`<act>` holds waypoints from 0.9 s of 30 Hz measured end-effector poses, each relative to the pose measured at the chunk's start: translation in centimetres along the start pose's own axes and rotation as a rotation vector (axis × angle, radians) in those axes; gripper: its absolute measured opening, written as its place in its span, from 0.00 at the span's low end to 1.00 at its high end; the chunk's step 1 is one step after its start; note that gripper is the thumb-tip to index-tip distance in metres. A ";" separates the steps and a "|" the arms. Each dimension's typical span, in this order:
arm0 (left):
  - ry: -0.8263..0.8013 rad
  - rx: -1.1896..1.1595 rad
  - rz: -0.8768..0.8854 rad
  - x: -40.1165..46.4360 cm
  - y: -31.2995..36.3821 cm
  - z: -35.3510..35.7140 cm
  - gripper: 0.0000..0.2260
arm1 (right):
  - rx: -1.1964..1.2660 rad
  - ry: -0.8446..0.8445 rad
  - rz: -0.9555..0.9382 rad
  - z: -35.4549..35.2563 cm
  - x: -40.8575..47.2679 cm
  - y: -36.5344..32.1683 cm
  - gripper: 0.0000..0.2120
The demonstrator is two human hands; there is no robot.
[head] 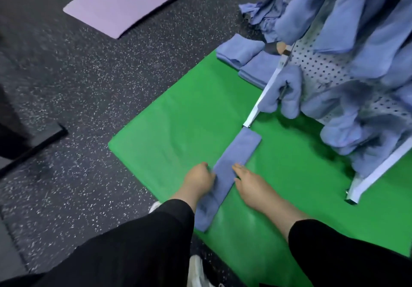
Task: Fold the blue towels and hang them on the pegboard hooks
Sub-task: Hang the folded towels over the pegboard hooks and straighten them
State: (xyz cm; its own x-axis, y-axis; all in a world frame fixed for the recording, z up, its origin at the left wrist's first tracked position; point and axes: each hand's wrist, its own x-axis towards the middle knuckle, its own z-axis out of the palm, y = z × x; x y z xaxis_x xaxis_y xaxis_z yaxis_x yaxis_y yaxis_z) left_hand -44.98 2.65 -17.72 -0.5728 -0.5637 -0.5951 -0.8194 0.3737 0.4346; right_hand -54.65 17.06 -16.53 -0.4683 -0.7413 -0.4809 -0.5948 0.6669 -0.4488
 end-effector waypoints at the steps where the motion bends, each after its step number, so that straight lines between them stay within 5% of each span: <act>1: -0.009 -0.003 0.002 0.5 -0.1 0.7 0.20 | -0.025 -0.023 -0.011 0.5 0.5 0.5 0.24; 9: -0.046 -0.118 -0.029 2.1 0.9 2.5 0.12 | 0.086 0.008 0.015 1.6 1.5 2.3 0.23; 19: -0.291 -1.018 -0.084 -2.6 5.8 -0.2 0.07 | 0.185 0.328 0.041 -3.2 -2.2 1.2 0.21; 24: -0.603 -1.413 0.004 -6.8 11.0 -1.9 0.22 | -0.076 0.303 0.090 -9.8 -6.0 1.2 0.28; 27: -0.736 -1.496 0.109 -9.6 14.2 -2.1 0.30 | 0.068 0.233 0.089 -14.5 -9.1 1.4 0.26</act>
State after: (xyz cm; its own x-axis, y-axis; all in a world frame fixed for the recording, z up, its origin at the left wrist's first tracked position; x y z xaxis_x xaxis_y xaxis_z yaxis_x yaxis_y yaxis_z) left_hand -51.09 11.83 -4.34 -0.8648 0.0208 -0.5017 -0.2835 -0.8449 0.4537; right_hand -60.69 23.67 -1.82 -0.6596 -0.6714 -0.3379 -0.5029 0.7283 -0.4654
